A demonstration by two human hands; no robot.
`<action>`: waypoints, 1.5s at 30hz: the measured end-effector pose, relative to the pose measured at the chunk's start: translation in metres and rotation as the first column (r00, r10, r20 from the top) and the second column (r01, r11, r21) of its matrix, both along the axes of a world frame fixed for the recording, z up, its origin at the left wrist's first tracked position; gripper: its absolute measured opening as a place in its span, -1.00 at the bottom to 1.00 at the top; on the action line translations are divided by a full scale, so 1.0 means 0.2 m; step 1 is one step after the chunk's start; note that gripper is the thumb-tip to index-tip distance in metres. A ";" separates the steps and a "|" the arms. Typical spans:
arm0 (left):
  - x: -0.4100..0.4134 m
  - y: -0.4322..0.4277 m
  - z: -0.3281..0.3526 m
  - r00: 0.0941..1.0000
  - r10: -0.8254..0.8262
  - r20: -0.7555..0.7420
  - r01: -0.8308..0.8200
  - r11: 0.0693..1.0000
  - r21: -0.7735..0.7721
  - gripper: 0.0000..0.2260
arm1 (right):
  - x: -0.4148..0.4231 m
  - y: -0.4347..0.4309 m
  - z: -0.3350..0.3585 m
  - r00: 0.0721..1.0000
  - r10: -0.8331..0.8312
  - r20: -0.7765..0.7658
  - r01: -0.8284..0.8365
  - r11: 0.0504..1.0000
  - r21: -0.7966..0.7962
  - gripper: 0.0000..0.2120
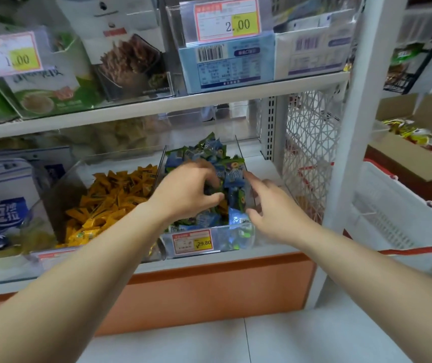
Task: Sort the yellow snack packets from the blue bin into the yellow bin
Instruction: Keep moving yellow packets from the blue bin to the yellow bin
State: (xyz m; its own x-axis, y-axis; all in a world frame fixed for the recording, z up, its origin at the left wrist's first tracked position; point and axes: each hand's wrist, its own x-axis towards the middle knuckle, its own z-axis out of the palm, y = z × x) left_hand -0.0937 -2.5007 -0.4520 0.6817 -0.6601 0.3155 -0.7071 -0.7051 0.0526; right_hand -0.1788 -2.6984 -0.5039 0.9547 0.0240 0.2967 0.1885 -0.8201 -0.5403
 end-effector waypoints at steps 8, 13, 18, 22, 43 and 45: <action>-0.01 0.00 -0.05 0.999 0.001 -0.039 0.000 1.000 0.019 -0.56 | 0.00 0.00 -0.01 1.000 0.008 -0.014 -0.008 0.999 0.032 -0.26; -0.04 0.09 -0.01 0.980 0.038 -0.197 -0.021 0.996 0.090 -0.65 | 0.00 0.01 -0.01 1.000 -0.012 -0.019 0.013 1.000 0.022 -0.26; -0.01 -0.15 -0.04 0.991 0.000 -0.136 -0.014 0.994 -0.107 -0.71 | 0.00 0.01 -0.01 0.999 -0.018 -0.031 0.018 1.000 0.012 -0.25; 0.04 -0.22 -0.12 0.996 0.062 -0.066 -0.067 0.995 -0.076 -0.66 | 0.00 0.00 -0.01 1.000 0.004 -0.019 -0.004 1.000 0.026 -0.26; 0.21 -0.32 -0.11 0.931 0.265 -0.253 -0.277 0.961 -0.015 -0.50 | 0.00 -0.01 -0.01 1.000 0.006 -0.030 -0.005 1.000 0.019 -0.27; 0.23 -0.33 -0.11 0.933 0.251 -0.258 -0.247 0.968 0.049 -0.52 | 0.00 -0.01 -0.01 0.999 0.009 -0.032 -0.008 1.000 0.021 -0.27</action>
